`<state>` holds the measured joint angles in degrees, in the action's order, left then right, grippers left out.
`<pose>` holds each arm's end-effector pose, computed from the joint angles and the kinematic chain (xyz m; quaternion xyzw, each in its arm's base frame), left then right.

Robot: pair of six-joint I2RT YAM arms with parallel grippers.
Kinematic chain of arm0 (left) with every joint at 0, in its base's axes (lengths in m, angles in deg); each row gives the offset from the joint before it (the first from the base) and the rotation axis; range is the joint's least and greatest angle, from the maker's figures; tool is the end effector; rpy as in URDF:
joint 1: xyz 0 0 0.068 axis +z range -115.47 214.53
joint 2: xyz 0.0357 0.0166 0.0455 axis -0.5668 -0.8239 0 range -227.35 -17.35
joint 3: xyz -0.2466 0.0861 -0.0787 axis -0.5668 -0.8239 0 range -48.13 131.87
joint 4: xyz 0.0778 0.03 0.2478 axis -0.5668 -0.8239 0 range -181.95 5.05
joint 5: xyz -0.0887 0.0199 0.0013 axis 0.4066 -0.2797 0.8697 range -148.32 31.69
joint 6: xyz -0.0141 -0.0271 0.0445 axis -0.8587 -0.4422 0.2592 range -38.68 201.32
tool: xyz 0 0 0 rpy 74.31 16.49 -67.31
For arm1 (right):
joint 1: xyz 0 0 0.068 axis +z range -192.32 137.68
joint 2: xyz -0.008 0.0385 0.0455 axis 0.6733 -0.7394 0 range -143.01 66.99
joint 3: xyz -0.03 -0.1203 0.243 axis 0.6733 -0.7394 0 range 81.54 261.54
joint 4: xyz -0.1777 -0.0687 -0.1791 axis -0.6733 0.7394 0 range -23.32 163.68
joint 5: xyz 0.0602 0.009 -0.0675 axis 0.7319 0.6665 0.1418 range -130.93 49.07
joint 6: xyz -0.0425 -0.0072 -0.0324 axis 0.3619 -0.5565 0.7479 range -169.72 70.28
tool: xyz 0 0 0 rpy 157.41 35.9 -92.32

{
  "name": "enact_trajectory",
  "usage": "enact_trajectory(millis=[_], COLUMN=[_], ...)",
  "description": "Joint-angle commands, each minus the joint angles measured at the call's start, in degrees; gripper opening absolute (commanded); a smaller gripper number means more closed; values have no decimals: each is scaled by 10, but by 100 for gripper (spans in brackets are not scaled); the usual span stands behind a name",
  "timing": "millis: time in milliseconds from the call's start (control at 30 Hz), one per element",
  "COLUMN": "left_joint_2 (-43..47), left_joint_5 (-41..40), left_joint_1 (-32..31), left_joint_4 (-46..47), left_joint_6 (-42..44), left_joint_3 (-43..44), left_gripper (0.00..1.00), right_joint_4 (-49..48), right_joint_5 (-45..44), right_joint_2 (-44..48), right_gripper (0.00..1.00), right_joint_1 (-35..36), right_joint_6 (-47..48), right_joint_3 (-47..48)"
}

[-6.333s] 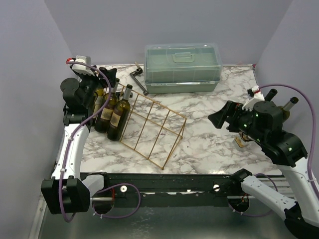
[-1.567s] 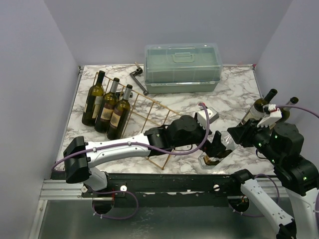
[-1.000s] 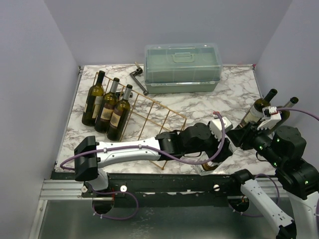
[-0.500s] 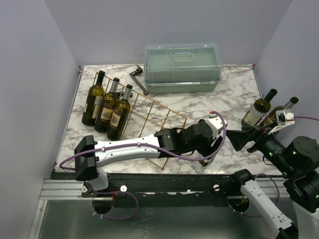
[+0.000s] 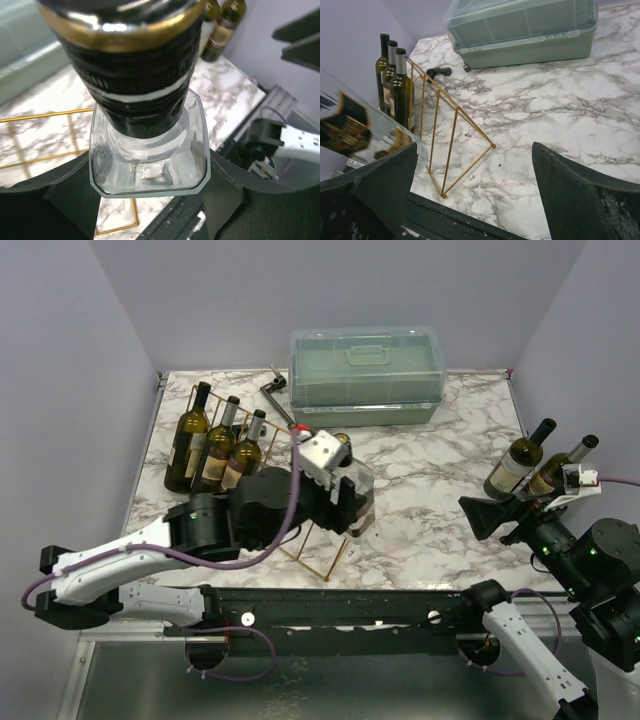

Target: Put the wine bottle on the wine rack

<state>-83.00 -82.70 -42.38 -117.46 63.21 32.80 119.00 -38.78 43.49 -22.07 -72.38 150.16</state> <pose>0.0672 -0.2240 0.4448 0.2771 0.7471 -0.3126 0.5171 0.0155 0.0072 0.4210 0.0034 0.7501 0.2550 0.6102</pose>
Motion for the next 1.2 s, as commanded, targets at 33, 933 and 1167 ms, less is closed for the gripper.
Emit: enact_trajectory(millis=[33, 933, 1167], left_joint_2=[69, 2, -28], left_joint_5=[-149, -6, -12], left_joint_1=[0, 371, 379], left_joint_4=[-58, -143, -140], left_joint_6=[49, 136, 151], left_joint_3=[5, -72, -105], left_gripper=[0, 0, 0], right_joint_4=[-4, 11, -2], right_joint_5=[-10, -4, 5], right_joint_2=[0, -27, -29], right_gripper=[98, 98, 98], right_joint_1=[3, 3, 3], right_joint_6=[-6, -31, -38], right_joint_3=[-21, -45, -61])
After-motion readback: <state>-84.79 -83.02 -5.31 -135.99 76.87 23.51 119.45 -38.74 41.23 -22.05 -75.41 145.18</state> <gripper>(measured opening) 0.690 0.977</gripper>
